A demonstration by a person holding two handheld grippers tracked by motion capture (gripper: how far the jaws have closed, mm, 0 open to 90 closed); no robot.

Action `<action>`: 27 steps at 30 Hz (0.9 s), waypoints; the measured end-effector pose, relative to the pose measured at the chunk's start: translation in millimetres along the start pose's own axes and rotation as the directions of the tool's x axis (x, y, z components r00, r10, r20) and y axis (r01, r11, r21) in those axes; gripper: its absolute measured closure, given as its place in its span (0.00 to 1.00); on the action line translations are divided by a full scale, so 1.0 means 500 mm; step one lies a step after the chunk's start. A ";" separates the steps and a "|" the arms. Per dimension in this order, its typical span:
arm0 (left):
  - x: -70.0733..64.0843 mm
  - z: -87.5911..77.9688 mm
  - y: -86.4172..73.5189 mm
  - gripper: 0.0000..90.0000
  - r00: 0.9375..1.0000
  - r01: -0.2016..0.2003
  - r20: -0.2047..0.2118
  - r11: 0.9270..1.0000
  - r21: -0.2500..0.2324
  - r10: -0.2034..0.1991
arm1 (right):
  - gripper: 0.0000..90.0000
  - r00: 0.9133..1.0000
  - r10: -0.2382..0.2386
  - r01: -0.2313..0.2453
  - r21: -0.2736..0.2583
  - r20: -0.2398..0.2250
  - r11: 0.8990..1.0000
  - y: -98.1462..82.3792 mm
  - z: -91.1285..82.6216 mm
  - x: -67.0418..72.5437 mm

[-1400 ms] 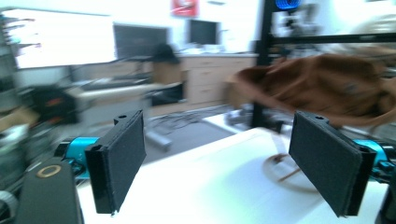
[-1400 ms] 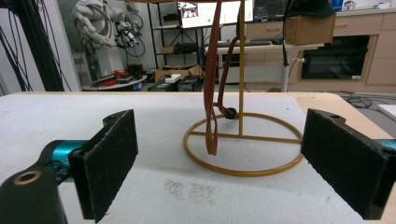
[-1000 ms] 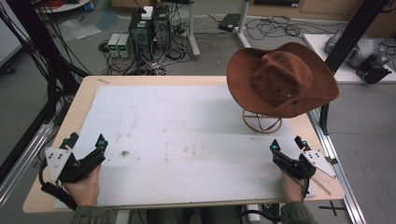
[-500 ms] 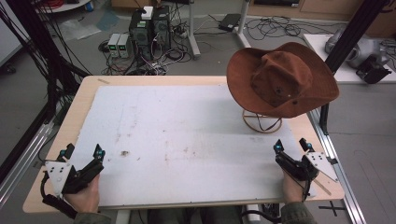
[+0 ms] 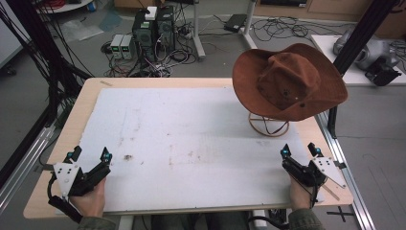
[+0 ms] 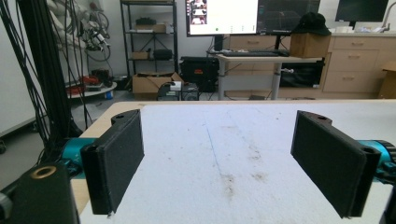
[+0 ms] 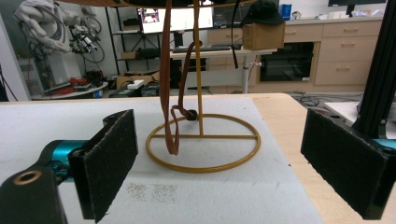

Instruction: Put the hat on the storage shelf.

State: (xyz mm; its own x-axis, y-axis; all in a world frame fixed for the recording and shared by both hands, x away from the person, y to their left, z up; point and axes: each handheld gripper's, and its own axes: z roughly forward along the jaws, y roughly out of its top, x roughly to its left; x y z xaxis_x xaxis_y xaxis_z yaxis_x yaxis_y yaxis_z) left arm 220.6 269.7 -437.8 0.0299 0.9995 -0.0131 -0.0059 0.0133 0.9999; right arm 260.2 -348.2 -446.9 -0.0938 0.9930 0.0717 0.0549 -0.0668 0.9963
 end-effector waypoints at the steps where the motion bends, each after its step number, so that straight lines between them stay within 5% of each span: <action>1: 0.001 0.000 -0.001 0.19 1.000 0.002 0.001 1.000 0.005 -0.002 | 0.11 1.000 0.000 0.000 0.001 -0.003 1.000 0.000 0.001 0.001; 27: 0.007 -0.002 -0.005 0.19 0.999 0.031 0.024 0.999 0.021 -0.032 | 0.11 1.000 0.008 -0.008 0.019 -0.024 1.000 0.000 0.007 0.009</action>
State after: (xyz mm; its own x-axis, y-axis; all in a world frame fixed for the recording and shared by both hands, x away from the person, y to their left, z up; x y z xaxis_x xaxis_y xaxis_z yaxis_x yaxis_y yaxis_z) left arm 219.7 273.1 -440.3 0.0543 0.9975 -0.0448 0.0157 0.0440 0.9989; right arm 263.3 -343.5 -446.5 -0.1175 0.9898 0.0811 0.0746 -0.0726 0.9946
